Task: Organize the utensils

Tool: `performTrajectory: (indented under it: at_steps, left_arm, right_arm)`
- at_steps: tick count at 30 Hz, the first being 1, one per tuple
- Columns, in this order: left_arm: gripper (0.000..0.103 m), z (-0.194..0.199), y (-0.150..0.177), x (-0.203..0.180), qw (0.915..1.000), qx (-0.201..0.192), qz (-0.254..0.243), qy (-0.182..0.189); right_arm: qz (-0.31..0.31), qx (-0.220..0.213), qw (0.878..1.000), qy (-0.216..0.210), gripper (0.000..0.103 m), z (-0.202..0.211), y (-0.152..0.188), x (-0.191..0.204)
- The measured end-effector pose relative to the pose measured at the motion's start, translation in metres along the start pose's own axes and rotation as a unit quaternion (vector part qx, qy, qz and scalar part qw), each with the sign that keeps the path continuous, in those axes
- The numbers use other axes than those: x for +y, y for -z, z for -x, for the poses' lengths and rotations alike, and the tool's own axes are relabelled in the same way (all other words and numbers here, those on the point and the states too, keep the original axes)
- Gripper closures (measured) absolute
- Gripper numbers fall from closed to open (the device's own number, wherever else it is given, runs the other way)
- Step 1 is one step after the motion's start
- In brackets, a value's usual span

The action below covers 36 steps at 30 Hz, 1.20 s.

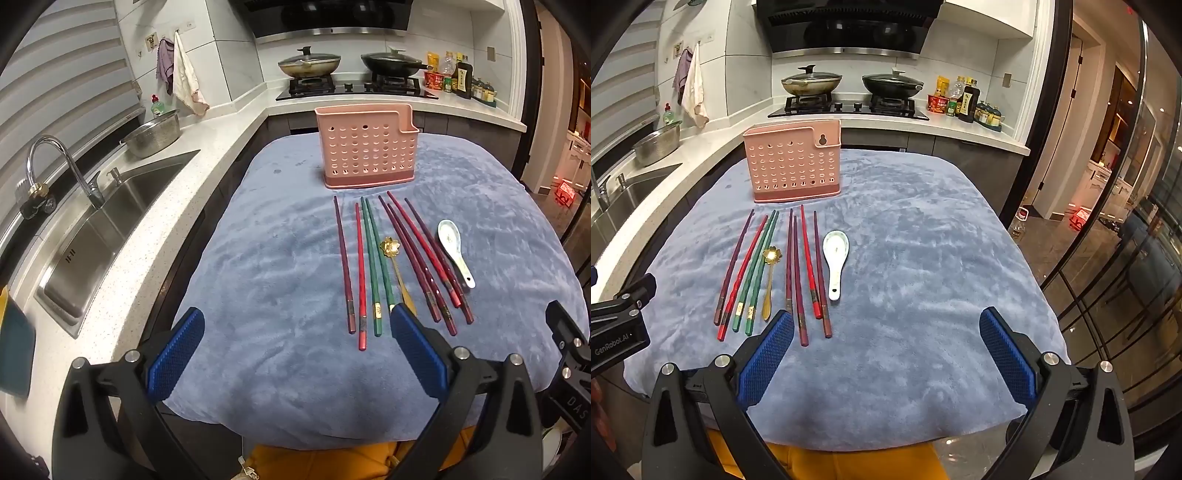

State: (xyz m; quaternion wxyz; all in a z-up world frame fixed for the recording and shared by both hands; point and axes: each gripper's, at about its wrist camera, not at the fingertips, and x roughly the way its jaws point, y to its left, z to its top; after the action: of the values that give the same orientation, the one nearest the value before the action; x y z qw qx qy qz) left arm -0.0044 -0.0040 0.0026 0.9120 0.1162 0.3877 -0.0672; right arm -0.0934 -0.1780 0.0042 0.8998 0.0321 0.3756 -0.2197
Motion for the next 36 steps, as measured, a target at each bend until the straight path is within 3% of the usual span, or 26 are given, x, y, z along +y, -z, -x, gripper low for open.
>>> performTrajectory:
  at_steps: [36]
  left_arm:
    - [0.007,-0.0026,0.0005,0.0019,1.0000,0.002,0.000,-0.001]
  right_arm:
    - [-0.002,0.003,1.000,-0.002,0.007,-0.0027,0.0044,0.0026]
